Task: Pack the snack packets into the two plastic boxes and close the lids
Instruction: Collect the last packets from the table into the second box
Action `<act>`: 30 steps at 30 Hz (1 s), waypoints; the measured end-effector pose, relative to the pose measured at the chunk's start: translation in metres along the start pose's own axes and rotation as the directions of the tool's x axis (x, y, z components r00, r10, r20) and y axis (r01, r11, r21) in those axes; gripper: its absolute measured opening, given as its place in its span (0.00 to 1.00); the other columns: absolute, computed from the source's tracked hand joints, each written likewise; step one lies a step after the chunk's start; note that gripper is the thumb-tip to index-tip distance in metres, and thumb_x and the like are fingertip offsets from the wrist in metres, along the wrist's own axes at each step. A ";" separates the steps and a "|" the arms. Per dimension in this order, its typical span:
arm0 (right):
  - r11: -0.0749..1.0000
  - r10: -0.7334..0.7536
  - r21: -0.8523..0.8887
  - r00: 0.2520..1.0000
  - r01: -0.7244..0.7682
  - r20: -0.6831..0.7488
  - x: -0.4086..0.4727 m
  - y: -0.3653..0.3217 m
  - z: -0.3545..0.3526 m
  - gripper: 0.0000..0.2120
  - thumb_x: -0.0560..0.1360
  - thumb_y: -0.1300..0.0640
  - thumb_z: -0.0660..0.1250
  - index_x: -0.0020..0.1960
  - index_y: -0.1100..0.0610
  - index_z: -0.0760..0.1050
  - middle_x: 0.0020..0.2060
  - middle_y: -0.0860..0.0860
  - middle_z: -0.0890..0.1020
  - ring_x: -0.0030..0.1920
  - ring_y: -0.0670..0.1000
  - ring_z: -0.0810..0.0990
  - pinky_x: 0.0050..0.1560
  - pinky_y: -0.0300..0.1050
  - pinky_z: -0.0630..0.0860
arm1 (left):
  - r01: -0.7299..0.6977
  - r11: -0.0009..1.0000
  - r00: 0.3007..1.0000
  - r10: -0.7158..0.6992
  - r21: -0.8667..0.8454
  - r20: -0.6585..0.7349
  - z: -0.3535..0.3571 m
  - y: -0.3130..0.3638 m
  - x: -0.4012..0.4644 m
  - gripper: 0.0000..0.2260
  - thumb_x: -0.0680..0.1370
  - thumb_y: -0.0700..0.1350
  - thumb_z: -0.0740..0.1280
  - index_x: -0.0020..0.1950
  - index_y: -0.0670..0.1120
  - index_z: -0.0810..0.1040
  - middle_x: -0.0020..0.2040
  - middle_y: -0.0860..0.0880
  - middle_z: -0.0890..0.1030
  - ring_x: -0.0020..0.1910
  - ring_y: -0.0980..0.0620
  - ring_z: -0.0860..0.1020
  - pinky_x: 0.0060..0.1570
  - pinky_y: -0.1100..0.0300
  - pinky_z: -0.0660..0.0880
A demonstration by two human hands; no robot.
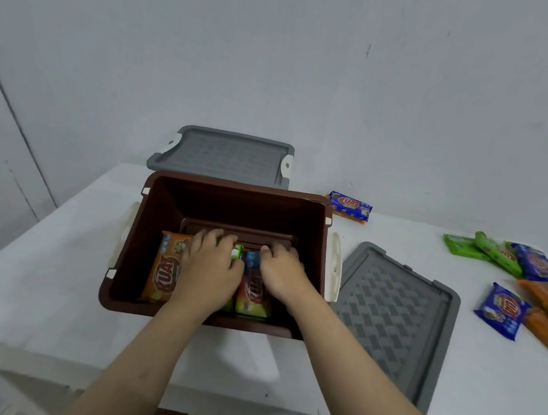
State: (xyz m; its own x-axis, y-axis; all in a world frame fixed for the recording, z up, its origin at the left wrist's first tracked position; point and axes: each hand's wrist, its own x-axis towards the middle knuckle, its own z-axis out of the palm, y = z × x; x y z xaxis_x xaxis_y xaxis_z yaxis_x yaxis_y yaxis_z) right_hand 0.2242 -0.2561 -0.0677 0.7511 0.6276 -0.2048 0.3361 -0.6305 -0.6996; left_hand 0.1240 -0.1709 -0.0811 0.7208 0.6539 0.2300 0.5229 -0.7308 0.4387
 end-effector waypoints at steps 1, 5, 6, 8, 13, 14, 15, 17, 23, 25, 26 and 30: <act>0.996 -0.051 0.069 0.996 0.056 -0.073 -0.004 0.002 -0.001 0.19 0.83 0.53 0.51 0.68 0.60 0.70 0.68 0.61 0.68 0.67 0.61 0.69 0.69 0.51 0.64 | -0.042 0.997 0.998 0.038 -0.070 -0.046 -0.002 0.004 0.001 0.18 0.78 0.46 0.60 0.68 0.49 0.70 0.67 0.50 0.70 0.69 0.49 0.64 0.69 0.51 0.64; 0.901 -0.229 0.229 0.851 0.369 -0.473 -0.024 0.004 -0.010 0.06 0.80 0.59 0.57 0.47 0.55 0.72 0.42 0.50 0.76 0.41 0.44 0.74 0.40 0.35 0.69 | -0.200 0.967 0.959 0.161 -0.157 -0.231 -0.004 0.024 -0.006 0.10 0.77 0.44 0.60 0.57 0.51 0.74 0.53 0.57 0.73 0.52 0.59 0.73 0.48 0.64 0.71; 0.864 -0.263 0.240 0.804 0.442 -0.534 -0.028 0.004 -0.012 0.06 0.80 0.59 0.57 0.45 0.54 0.70 0.37 0.48 0.75 0.37 0.43 0.73 0.37 0.34 0.68 | -0.229 0.962 0.948 0.186 -0.148 -0.259 -0.004 0.027 -0.007 0.09 0.77 0.43 0.60 0.56 0.52 0.75 0.51 0.58 0.74 0.50 0.60 0.73 0.46 0.65 0.70; 0.805 -0.319 0.224 0.720 0.549 -0.617 -0.035 0.005 -0.017 0.07 0.79 0.59 0.57 0.42 0.54 0.68 0.33 0.46 0.72 0.34 0.43 0.71 0.34 0.34 0.67 | -0.260 0.949 0.938 0.204 -0.180 -0.281 -0.001 0.036 -0.007 0.09 0.77 0.42 0.60 0.53 0.51 0.76 0.49 0.57 0.75 0.47 0.59 0.74 0.43 0.64 0.72; 0.695 -0.297 0.348 0.693 0.629 -0.657 -0.042 0.026 -0.031 0.08 0.78 0.59 0.56 0.40 0.53 0.67 0.31 0.49 0.69 0.30 0.45 0.66 0.29 0.43 0.65 | -0.311 0.943 0.912 0.261 -0.119 -0.316 0.012 0.058 -0.013 0.09 0.76 0.40 0.63 0.52 0.51 0.77 0.47 0.56 0.78 0.44 0.58 0.76 0.40 0.63 0.74; 0.679 -0.289 0.367 0.692 0.635 -0.662 -0.044 0.034 -0.037 0.08 0.78 0.59 0.56 0.40 0.53 0.67 0.31 0.48 0.68 0.30 0.47 0.65 0.28 0.47 0.65 | -0.320 0.932 0.908 0.250 -0.171 -0.337 0.013 0.065 -0.014 0.09 0.76 0.39 0.63 0.51 0.50 0.77 0.46 0.56 0.78 0.45 0.58 0.76 0.40 0.63 0.74; 0.668 -0.279 0.382 0.690 0.639 -0.668 -0.046 0.042 -0.042 0.08 0.78 0.59 0.56 0.40 0.53 0.67 0.30 0.48 0.68 0.30 0.48 0.65 0.28 0.50 0.65 | -0.347 0.907 0.898 0.247 -0.237 -0.365 0.015 0.072 -0.015 0.09 0.76 0.38 0.62 0.50 0.50 0.77 0.45 0.56 0.78 0.45 0.57 0.76 0.42 0.63 0.74; 0.656 -0.257 0.393 0.680 0.645 -0.687 -0.051 0.061 -0.059 0.08 0.77 0.60 0.56 0.40 0.52 0.67 0.30 0.48 0.68 0.30 0.49 0.65 0.28 0.53 0.65 | -0.446 0.833 0.862 0.301 -0.327 -0.407 0.023 0.097 -0.017 0.08 0.75 0.37 0.60 0.48 0.48 0.76 0.44 0.56 0.76 0.45 0.57 0.75 0.44 0.63 0.73; 0.735 -0.231 0.298 0.638 0.609 -0.734 -0.057 0.150 -0.133 0.07 0.77 0.62 0.55 0.40 0.58 0.67 0.32 0.51 0.69 0.31 0.46 0.66 0.31 0.41 0.64 | -0.584 0.722 0.811 0.504 -0.371 -0.296 0.082 0.202 -0.027 0.11 0.71 0.31 0.64 0.48 0.44 0.77 0.45 0.53 0.77 0.47 0.55 0.73 0.47 0.64 0.70; 0.767 -0.216 0.269 0.629 0.583 -0.747 -0.057 0.185 -0.164 0.07 0.77 0.62 0.56 0.41 0.57 0.68 0.33 0.52 0.70 0.31 0.45 0.66 0.31 0.41 0.64 | -0.576 0.709 0.817 0.518 -0.406 -0.254 0.108 0.234 -0.029 0.11 0.71 0.31 0.64 0.48 0.44 0.78 0.45 0.52 0.77 0.46 0.54 0.74 0.46 0.60 0.72; 0.778 -0.205 0.260 0.623 0.572 -0.755 -0.056 0.199 -0.176 0.07 0.77 0.62 0.56 0.41 0.57 0.68 0.33 0.51 0.71 0.31 0.45 0.67 0.30 0.40 0.64 | -0.576 0.705 0.816 0.525 -0.414 -0.241 0.118 0.246 -0.029 0.10 0.71 0.31 0.64 0.48 0.43 0.78 0.45 0.52 0.77 0.46 0.54 0.74 0.46 0.59 0.73; 0.838 -0.159 0.198 0.575 0.509 -0.803 -0.047 0.268 -0.236 0.08 0.78 0.59 0.56 0.41 0.56 0.68 0.31 0.48 0.70 0.30 0.45 0.67 0.29 0.39 0.63 | -0.575 0.710 0.814 0.543 -0.406 -0.205 0.165 0.309 -0.021 0.10 0.73 0.33 0.63 0.50 0.45 0.77 0.48 0.53 0.77 0.49 0.53 0.73 0.48 0.60 0.72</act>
State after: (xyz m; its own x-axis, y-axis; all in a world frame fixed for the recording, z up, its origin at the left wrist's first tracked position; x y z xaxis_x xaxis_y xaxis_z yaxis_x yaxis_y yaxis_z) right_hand 0.4135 -0.5624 -0.0840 0.8344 0.0947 0.5430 0.5510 -0.1185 -0.8260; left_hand 0.3455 -0.4432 -0.0934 0.7776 0.1759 0.6036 -0.2284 -0.8154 0.5319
